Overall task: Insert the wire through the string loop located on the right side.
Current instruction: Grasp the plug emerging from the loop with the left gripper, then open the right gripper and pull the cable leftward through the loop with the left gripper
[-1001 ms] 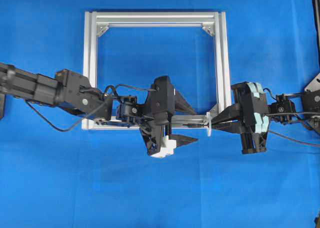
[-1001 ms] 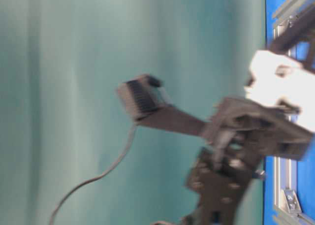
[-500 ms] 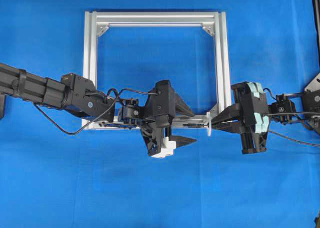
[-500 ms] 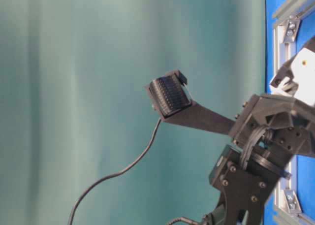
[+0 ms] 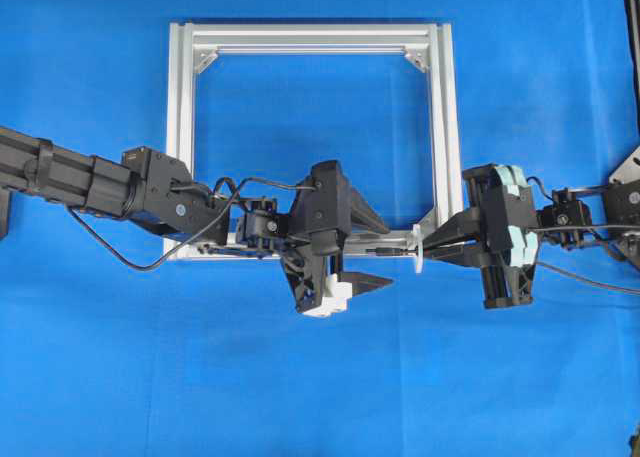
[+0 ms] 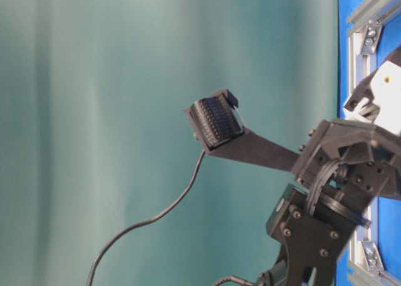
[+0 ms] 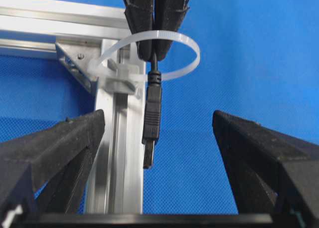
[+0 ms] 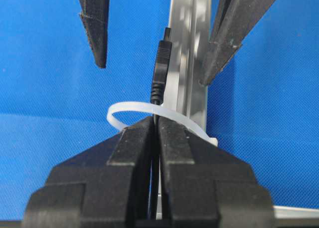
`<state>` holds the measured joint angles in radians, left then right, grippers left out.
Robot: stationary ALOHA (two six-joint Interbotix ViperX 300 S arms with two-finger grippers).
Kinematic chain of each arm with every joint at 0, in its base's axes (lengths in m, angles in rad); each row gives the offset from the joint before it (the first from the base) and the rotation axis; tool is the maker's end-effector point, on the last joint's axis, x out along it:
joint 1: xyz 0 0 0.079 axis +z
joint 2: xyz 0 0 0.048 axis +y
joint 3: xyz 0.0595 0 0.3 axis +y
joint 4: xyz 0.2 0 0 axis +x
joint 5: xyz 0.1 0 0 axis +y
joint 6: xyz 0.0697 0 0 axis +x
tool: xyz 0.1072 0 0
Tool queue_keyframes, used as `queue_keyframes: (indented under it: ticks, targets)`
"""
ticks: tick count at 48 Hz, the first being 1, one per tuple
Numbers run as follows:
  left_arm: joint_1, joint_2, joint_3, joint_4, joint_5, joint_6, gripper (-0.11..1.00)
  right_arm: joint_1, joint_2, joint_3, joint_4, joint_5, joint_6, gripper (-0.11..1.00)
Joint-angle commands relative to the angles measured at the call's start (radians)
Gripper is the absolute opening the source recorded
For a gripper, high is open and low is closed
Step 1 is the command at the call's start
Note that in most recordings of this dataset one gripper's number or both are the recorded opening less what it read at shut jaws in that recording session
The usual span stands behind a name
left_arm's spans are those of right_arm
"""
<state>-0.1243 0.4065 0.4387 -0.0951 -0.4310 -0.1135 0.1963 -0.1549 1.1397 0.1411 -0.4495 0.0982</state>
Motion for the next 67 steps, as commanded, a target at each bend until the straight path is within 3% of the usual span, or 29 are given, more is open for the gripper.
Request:
queue_keyframes:
  ticks: [1,23,27,37,54,60,67]
  targets:
    - [0.000,-0.018,-0.014,0.002,-0.008,0.002,0.84,0.002,-0.008,-0.015,0.002,-0.009,-0.002,-0.04]
    - [0.000,-0.018,-0.020,0.002,-0.008,0.002,0.80,0.002,-0.008,-0.015,0.002,-0.006,-0.002,-0.04]
    - [0.000,-0.014,-0.032,0.002,-0.008,0.002,0.69,0.002,-0.008,-0.015,0.002,-0.006,-0.002,-0.04]
    - [0.005,-0.015,-0.028,0.002,-0.008,0.005,0.09,0.002,-0.008,-0.015,-0.003,-0.005,-0.002,-0.04]
    - [0.005,-0.017,-0.025,0.002,-0.008,0.005,0.08,0.002,-0.018,-0.012,-0.003,-0.003,0.002,-0.03]
    - [0.005,-0.017,-0.025,0.002,-0.008,0.005,0.08,0.002,-0.029,-0.006,-0.002,0.021,0.005,0.09]
    - [0.005,-0.018,-0.025,0.002,-0.008,0.005,0.08,0.002,-0.043,-0.009,0.003,0.083,0.006,0.47]
